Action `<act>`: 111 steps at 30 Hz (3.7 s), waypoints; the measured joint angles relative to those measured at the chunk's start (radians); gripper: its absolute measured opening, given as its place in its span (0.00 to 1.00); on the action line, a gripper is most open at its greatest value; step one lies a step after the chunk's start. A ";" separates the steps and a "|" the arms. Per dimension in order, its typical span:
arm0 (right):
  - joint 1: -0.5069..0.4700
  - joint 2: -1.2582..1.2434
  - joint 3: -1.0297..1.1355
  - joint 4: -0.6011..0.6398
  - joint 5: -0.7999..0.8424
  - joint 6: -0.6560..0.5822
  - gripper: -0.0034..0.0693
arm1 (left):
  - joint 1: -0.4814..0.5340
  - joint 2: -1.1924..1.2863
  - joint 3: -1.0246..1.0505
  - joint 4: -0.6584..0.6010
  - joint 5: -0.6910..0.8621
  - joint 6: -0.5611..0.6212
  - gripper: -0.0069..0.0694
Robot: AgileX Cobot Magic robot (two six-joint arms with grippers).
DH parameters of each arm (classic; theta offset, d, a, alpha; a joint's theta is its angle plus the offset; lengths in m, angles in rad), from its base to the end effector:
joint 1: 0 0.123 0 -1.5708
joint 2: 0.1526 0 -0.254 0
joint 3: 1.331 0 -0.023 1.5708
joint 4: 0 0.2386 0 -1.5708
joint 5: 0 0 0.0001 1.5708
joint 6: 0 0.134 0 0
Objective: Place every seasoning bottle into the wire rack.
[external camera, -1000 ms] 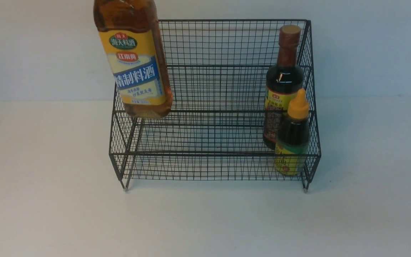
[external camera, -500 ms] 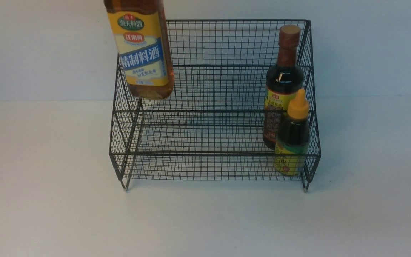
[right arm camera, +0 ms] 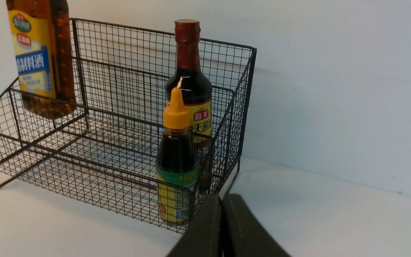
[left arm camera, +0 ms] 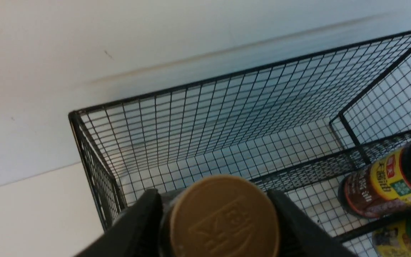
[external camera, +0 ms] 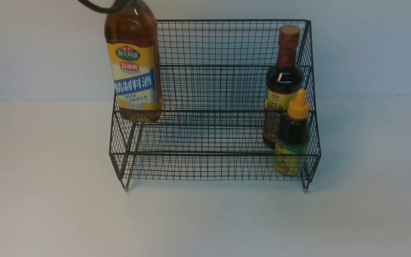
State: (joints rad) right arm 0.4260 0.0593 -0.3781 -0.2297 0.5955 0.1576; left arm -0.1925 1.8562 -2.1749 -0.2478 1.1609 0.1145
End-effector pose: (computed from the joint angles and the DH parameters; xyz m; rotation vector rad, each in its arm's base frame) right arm 0.0914 0.0227 0.2683 -0.3067 1.7227 0.1751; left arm 0.4005 -0.1088 0.3799 0.3536 2.2896 -0.3531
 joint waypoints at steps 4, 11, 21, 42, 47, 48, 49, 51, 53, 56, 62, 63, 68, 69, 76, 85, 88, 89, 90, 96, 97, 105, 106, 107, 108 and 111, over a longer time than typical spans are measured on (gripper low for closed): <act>0.000 0.000 0.001 0.000 0.000 0.000 0.03 | 0.000 0.001 0.000 0.014 0.077 -0.002 0.51; 0.000 0.000 0.003 0.000 0.001 0.000 0.03 | 0.000 0.046 0.000 0.022 0.106 -0.020 0.51; 0.000 0.000 0.003 0.000 0.002 0.000 0.03 | 0.000 0.095 0.000 0.022 0.103 -0.057 0.51; 0.000 0.000 0.004 0.000 0.003 0.000 0.03 | 0.000 0.099 -0.004 0.023 0.091 -0.059 0.56; 0.000 0.000 0.004 0.000 0.003 0.000 0.03 | 0.000 0.066 -0.010 0.021 0.079 -0.057 0.73; 0.000 0.000 0.004 0.000 0.003 0.000 0.03 | 0.000 0.048 -0.011 0.023 0.073 -0.057 0.78; 0.000 0.000 0.004 0.000 0.003 0.000 0.03 | 0.000 0.030 -0.012 0.024 0.073 -0.057 0.81; 0.000 0.000 0.004 0.000 0.003 0.000 0.03 | 0.000 -0.002 -0.012 0.024 0.072 -0.057 0.84; 0.000 0.000 0.004 0.000 0.003 0.000 0.03 | 0.000 -0.042 -0.012 0.024 0.072 -0.056 0.85; 0.000 0.000 0.004 0.000 0.003 0.001 0.03 | 0.000 -0.116 -0.012 0.024 0.073 -0.056 0.82; 0.000 0.000 0.004 0.010 0.000 0.001 0.03 | 0.000 -0.285 -0.015 0.027 0.107 -0.056 0.55; 0.000 0.000 0.004 0.025 -0.006 0.001 0.03 | 0.000 -0.309 -0.017 0.032 0.110 -0.054 0.49; 0.000 0.000 0.004 0.105 -0.062 -0.001 0.03 | 0.000 -0.421 -0.022 0.067 0.119 -0.017 0.14; 0.000 0.000 0.004 0.112 -0.071 -0.001 0.03 | 0.000 -0.430 -0.022 0.069 0.119 -0.014 0.12; 0.000 0.000 0.004 0.126 -0.086 -0.002 0.03 | 0.000 -0.459 -0.022 0.088 0.120 -0.008 0.08; 0.000 0.000 0.004 0.126 -0.086 -0.001 0.03 | 0.000 -0.459 -0.022 0.091 0.122 -0.008 0.08; 0.000 0.000 0.004 0.126 -0.086 -0.001 0.03 | 0.000 -0.459 -0.022 0.091 0.122 -0.008 0.08; 0.000 0.000 0.004 0.126 -0.086 -0.001 0.03 | 0.000 -0.459 -0.022 0.091 0.122 -0.008 0.08; 0.000 0.000 0.004 0.126 -0.086 -0.001 0.03 | 0.000 -0.459 -0.022 0.091 0.122 -0.009 0.08; -0.003 0.001 0.008 0.126 -0.061 -0.001 0.03 | 0.000 -0.459 -0.022 0.091 0.122 -0.009 0.08; -0.006 0.004 0.012 0.126 -0.059 -0.001 0.03 | 0.000 -0.459 -0.022 0.091 0.122 -0.009 0.08; -0.117 0.012 0.153 0.126 -0.106 -0.001 0.03 | 0.000 -0.459 -0.022 0.076 0.123 -0.009 0.08; -0.161 0.012 0.199 0.126 -0.121 -0.001 0.03 | 0.000 -0.459 -0.022 0.072 0.123 -0.009 0.08; -0.187 0.012 0.227 0.126 -0.127 -0.001 0.03 | 0.000 -0.459 -0.022 0.072 0.123 -0.009 0.08; -0.191 0.012 0.231 0.126 -0.128 -0.001 0.03 | 0.000 -0.459 -0.022 0.072 0.123 -0.009 0.08; -0.260 -0.012 0.306 0.126 -0.136 -0.001 0.03 | 0.000 -0.461 -0.020 0.068 0.123 -0.009 0.08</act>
State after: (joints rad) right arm 0.1658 0.0469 -0.0720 -0.1038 0.4600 0.1571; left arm -0.1925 1.3948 -2.1953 -0.1802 1.2840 0.1053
